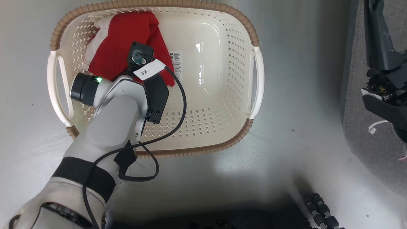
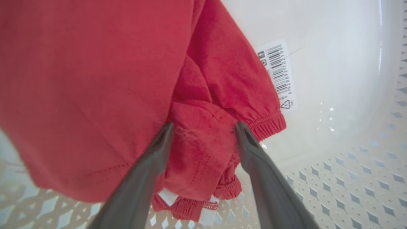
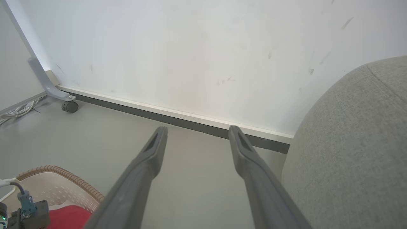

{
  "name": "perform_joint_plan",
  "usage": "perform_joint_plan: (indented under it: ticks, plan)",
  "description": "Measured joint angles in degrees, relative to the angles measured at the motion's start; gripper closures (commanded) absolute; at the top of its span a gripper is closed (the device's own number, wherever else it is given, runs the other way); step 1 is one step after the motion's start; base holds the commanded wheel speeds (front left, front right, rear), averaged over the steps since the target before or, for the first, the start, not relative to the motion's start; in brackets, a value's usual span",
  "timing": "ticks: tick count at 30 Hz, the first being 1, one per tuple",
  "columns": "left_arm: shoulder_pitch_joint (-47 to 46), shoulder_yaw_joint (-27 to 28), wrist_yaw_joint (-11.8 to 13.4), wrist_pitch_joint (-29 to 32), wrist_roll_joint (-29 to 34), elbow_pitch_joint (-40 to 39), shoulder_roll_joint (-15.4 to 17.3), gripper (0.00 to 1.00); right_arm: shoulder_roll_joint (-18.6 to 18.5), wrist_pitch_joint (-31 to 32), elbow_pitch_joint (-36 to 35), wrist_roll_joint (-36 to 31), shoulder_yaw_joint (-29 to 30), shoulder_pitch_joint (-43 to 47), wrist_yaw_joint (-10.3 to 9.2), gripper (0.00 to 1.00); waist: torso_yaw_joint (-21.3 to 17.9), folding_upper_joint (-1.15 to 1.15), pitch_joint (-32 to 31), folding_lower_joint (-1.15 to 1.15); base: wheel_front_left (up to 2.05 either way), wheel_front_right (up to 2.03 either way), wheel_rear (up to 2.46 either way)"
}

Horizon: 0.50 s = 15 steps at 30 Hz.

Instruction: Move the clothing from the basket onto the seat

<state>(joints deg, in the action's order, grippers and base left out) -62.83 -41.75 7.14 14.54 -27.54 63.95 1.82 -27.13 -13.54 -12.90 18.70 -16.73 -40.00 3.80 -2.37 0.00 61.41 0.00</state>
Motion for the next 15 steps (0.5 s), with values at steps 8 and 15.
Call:
perform_joint_plan:
  ticks: [8, 15]
  plan:
    - [0.7, -1.1, 0.0, 0.0, 0.0, -0.7, 0.0, 0.61, -0.1, -0.1, -0.2, 0.0, 0.1, 0.0, 0.0, 0.0, 0.2, 0.0, 0.3, 0.0, 0.0, 0.0, 0.0]
    - [0.8, -1.5, 0.0, -0.8, 0.1, -0.5, 0.0, 1.0, -0.5, -0.2, -0.5, 0.0, 0.4, 0.5, 0.0, 0.0, 0.4, 0.0, 0.3, 0.0, 0.0, 0.0, 0.0]
